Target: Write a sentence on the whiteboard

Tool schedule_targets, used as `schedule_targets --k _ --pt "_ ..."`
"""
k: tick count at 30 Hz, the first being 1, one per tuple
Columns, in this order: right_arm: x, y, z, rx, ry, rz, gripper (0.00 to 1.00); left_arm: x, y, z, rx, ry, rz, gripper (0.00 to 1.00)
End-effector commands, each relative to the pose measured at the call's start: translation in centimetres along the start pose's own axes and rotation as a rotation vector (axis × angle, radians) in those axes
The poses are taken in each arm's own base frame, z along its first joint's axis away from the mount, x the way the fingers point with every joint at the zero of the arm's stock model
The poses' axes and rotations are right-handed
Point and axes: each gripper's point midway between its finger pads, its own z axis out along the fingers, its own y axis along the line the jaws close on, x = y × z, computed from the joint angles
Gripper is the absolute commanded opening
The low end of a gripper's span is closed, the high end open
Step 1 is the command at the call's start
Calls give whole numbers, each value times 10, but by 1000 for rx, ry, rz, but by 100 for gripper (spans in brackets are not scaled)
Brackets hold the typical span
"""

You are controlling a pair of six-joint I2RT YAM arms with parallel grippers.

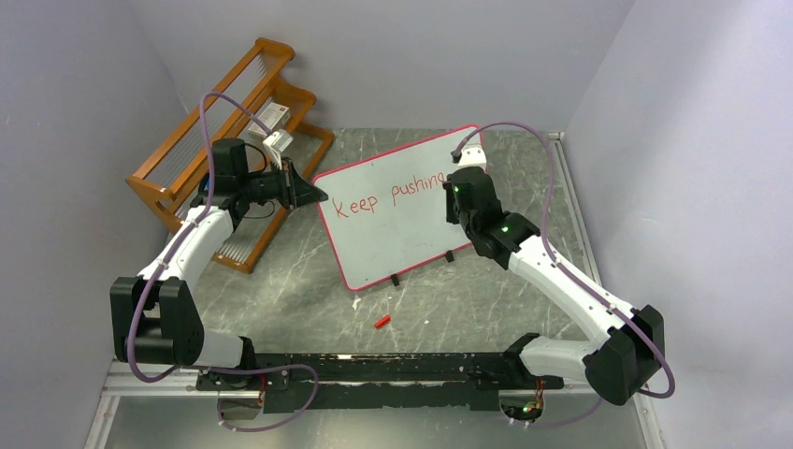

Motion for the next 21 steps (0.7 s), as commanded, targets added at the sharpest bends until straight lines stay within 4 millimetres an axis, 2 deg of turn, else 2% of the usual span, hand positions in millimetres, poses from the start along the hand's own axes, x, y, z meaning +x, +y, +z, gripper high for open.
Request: schedule_targets --k 1,21 --pt "17 0 1 -10 58 -9 0 24 26 8 -95 63 36 5" --pt "26 3 -4 -32 103 -12 0 23 26 8 -94 62 35 5"
